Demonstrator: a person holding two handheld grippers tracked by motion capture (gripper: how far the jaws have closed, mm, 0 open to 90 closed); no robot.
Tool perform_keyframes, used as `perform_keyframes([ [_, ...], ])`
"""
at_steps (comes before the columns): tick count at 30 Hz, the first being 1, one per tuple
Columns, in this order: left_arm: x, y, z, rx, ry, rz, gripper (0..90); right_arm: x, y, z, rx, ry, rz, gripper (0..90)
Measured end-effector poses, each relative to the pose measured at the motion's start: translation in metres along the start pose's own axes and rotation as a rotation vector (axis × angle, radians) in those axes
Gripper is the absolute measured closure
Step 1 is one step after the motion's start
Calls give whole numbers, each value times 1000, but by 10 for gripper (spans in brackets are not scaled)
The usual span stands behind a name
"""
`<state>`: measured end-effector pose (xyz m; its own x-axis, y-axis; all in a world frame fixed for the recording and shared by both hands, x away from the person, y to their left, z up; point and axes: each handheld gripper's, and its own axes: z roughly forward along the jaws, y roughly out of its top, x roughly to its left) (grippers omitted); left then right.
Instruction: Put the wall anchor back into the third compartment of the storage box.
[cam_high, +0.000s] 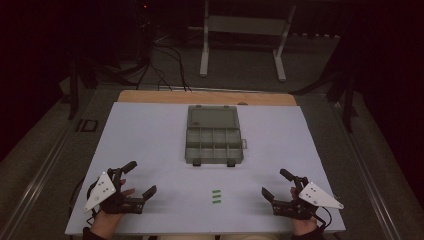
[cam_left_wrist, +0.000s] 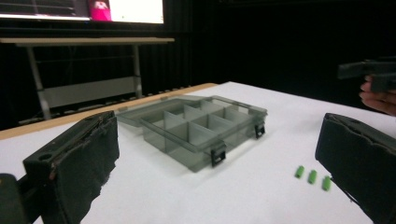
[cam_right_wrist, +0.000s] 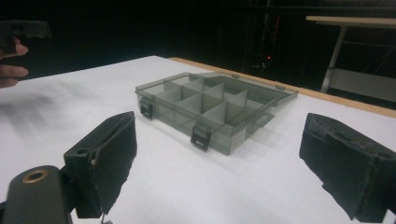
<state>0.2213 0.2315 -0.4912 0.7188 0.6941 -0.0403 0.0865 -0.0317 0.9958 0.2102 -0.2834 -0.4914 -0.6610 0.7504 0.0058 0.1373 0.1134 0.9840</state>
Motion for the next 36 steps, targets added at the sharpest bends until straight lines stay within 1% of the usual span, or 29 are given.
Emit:
perform_keyframes([
  [3,0,3,1,0,-5,-36,0,1,1,-1,-7,-9,-3,110],
  [5,-2,8,4,13,-2,-40,0,1,2,-2,-11,-15,-3,110],
  [7,-3,13,6,15,-13,-44,0,1,3,-2,-16,-19,1,110],
  [10,-4,22,9,22,-35,-55,0,0,4,-2,-22,-17,-8,111],
  [13,-5,31,13,39,-64,-77,0,0,5,-2,-19,-19,-5,111],
  [14,-5,35,15,42,-71,-78,0,0,5,-2,-19,-19,-5,111],
  [17,-7,44,20,44,-87,-61,0,-1,4,-2,-19,-12,-2,111],
  [18,-8,47,23,49,-98,-58,0,-1,4,-2,-19,-12,-2,111],
  [23,-10,58,39,75,-152,-68,0,0,4,-1,-16,-2,0,111],
  [28,-17,67,57,104,-190,-40,0,-1,4,-1,-15,-3,4,111],
  [30,-19,70,63,108,-212,-45,0,-1,4,-1,-15,-2,7,112],
  [33,-24,74,73,123,-238,-42,0,-1,4,0,-14,4,6,112],
  [34,-26,75,80,140,-255,-42,0,-1,3,0,-9,5,6,111],
  [35,-26,75,80,140,-255,-42,0,0,3,0,-9,7,6,111],
  [36,-28,75,84,154,-268,-47,0,0,3,0,-9,7,6,111],
])
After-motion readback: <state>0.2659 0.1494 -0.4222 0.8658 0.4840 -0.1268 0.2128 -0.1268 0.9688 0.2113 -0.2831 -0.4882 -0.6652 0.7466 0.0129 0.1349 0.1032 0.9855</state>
